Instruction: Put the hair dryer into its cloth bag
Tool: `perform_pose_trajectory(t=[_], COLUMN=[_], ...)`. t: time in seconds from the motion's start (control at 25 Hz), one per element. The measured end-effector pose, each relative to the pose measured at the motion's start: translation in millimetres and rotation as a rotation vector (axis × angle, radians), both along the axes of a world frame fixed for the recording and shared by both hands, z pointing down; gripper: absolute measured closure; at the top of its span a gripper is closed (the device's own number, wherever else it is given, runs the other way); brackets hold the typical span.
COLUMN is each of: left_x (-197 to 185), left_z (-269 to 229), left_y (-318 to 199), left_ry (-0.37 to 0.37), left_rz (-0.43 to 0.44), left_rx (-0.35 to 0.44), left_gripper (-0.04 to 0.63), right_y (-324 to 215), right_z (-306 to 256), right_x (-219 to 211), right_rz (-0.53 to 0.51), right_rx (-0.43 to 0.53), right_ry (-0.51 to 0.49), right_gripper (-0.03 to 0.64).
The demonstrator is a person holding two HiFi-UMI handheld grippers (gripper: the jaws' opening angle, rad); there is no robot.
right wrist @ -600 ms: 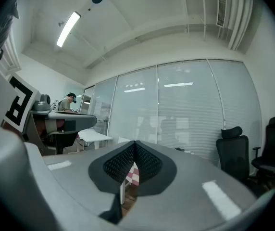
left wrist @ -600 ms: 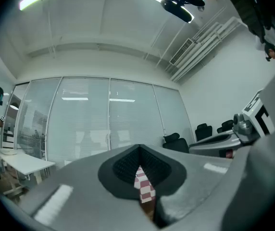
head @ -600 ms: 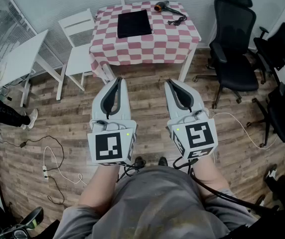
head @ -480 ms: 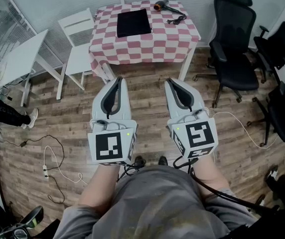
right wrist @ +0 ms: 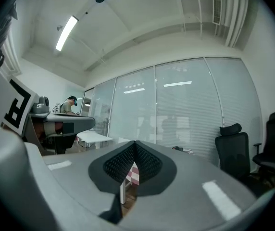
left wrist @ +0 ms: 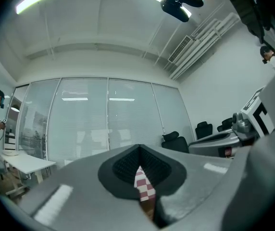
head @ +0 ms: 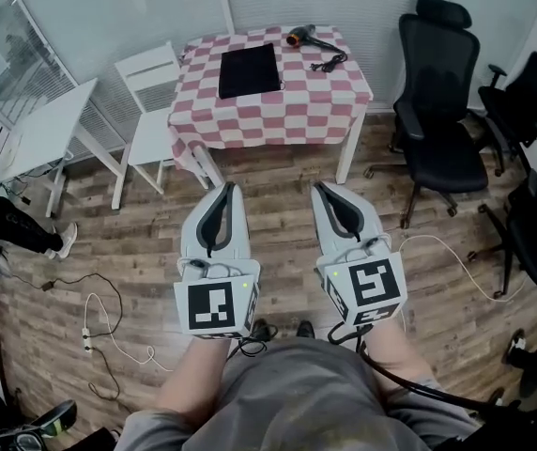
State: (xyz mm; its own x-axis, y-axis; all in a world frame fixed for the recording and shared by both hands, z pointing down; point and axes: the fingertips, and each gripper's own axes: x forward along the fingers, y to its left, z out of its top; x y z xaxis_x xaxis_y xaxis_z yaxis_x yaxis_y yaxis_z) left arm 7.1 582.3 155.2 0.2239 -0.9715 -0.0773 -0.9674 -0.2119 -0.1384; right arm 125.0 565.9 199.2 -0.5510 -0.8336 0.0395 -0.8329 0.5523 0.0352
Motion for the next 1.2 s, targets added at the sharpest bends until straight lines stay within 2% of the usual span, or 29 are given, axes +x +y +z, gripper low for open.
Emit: perform_pose_trajectory(t=[0.2, 0.56, 0.88, 1.2], left_x=[10, 8, -26, -71], left_z=[3, 26, 42, 42], left_y=[-6, -43, -123, -199], left_ry=[-0.003, -0.006, 0.015, 0.017], left_rz=[-0.02, -0.017, -0.01, -0.002], left_rx=[-0.014, -0.055, -0.08, -0.06], left_gripper=[0.595, 0.595, 0.595, 0.595], right_y=[-8, -44, -120, -201], right_z=[7, 36, 51, 50], right_x=[12, 6, -28, -74], right_rz=[-0.045, -0.055, -0.054, -0.056], right_rx=[-0.026, -0.092, -0.123, -0.127], right_ry=[-0.046, 0.006, 0.027, 0.06], right_gripper=[0.583, 0.581, 0.583, 0.586])
